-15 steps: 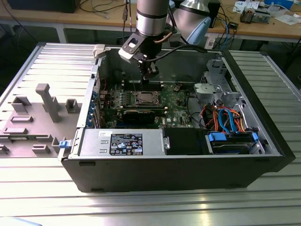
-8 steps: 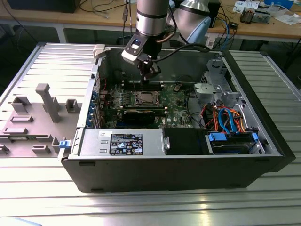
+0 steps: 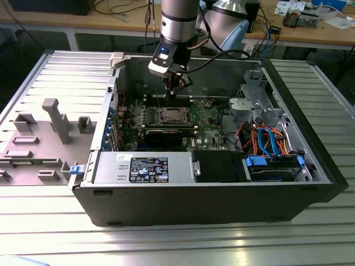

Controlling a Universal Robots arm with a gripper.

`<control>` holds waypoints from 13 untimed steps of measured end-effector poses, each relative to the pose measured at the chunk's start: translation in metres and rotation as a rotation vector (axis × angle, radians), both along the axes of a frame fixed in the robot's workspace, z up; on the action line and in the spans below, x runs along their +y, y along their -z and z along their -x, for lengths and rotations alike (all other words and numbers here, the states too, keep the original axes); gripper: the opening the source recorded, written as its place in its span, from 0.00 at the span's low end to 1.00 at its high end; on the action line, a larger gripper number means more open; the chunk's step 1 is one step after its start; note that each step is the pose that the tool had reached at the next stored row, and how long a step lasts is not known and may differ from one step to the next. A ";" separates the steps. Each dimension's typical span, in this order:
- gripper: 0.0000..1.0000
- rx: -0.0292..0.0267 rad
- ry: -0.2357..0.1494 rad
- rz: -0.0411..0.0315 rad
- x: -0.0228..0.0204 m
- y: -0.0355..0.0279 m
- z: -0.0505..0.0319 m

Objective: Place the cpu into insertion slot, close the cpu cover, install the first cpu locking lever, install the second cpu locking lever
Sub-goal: 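Install the first cpu locking lever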

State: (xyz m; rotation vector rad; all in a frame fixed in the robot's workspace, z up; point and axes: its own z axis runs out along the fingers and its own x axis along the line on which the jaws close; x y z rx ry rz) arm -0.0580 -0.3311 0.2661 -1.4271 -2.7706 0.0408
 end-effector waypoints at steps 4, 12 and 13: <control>0.11 0.0000 -0.058 0.0000 0.0000 0.0000 0.0000; 0.11 0.0000 -0.177 -0.0007 0.0000 0.0002 -0.0003; 0.11 0.0000 -0.180 -0.0007 0.0000 0.0001 -0.0003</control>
